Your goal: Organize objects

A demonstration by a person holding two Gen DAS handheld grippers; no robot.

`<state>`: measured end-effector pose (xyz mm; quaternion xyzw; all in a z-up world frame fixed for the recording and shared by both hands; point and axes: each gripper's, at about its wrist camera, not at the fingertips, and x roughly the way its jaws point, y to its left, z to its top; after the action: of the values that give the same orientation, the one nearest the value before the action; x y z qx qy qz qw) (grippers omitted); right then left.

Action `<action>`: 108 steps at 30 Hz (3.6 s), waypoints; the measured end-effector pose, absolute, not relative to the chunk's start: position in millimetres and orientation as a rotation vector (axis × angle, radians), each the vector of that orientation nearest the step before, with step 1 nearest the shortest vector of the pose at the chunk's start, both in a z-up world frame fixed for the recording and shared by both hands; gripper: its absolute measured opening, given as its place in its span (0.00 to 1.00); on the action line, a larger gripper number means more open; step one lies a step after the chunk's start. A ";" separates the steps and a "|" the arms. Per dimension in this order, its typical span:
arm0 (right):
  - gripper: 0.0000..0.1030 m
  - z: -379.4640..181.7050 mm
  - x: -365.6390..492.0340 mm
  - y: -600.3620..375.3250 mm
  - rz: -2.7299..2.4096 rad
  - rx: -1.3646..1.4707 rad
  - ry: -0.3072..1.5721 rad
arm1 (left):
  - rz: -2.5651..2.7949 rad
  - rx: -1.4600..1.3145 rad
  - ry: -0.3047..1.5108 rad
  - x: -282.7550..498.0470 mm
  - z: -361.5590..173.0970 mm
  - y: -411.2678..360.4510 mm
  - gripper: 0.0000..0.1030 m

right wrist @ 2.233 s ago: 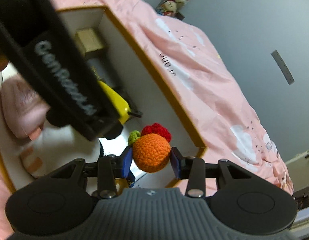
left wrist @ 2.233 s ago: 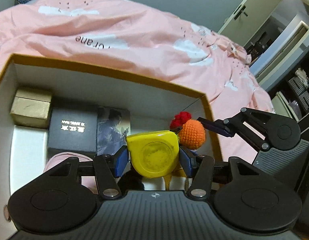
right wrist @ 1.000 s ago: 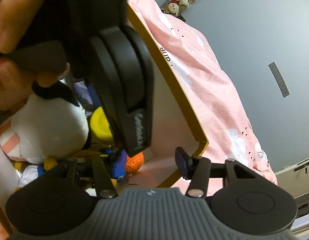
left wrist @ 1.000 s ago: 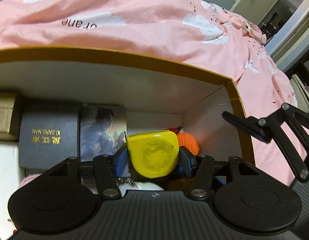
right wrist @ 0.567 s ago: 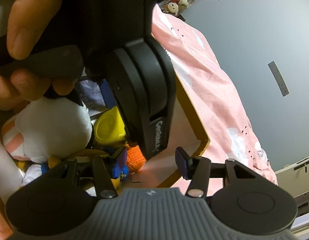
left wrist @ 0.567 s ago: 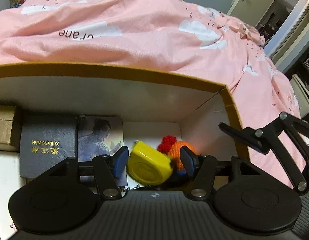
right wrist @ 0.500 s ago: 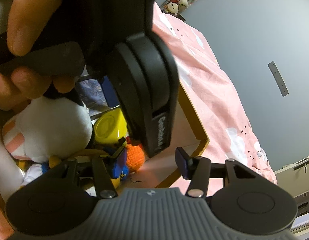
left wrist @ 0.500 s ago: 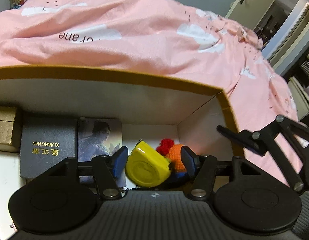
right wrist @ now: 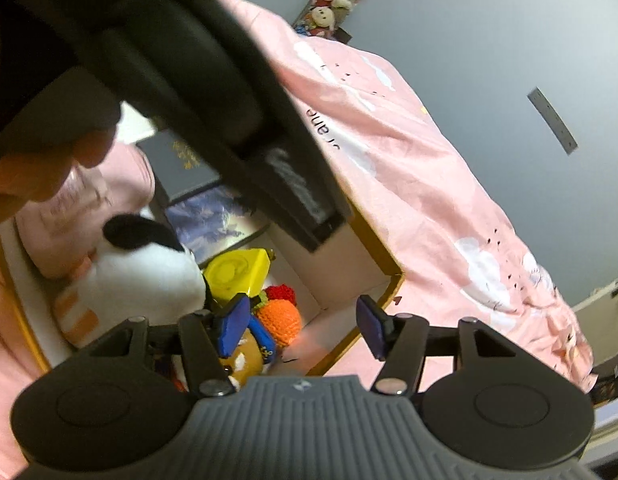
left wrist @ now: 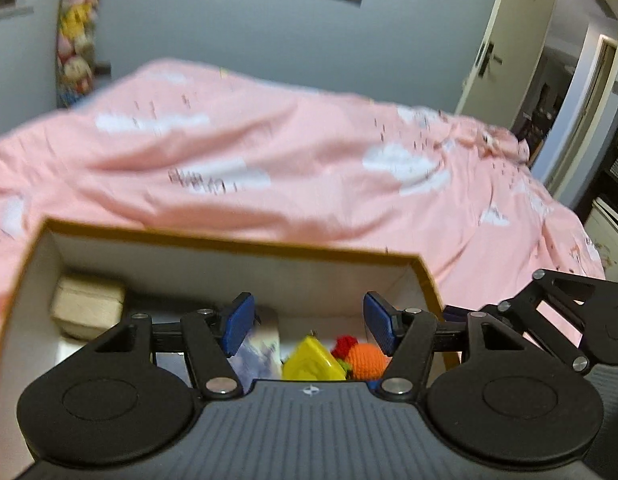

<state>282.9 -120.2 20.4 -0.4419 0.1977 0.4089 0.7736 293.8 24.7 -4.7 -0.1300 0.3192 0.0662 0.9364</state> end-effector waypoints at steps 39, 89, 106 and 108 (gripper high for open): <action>0.99 54.9 169.2 -168.5 0.618 -0.102 0.361 | 0.391 -0.092 0.491 146.5 34.4 27.9 0.90; 0.99 -2.2 174.5 -176.8 0.603 -0.173 0.511 | 0.371 -0.174 0.709 135.6 -29.3 31.8 0.90; 0.99 -2.5 172.9 -176.1 0.604 -0.173 0.516 | 0.367 -0.177 0.714 135.3 -30.3 31.9 0.90; 0.99 -2.4 172.7 -176.2 0.605 -0.173 0.516 | 0.367 -0.177 0.714 135.3 -30.2 31.7 0.90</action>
<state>172.7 -176.2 -2.4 -0.0842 0.2510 0.2941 0.9184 135.3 31.7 -30.2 -0.0859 0.3471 0.1783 0.9167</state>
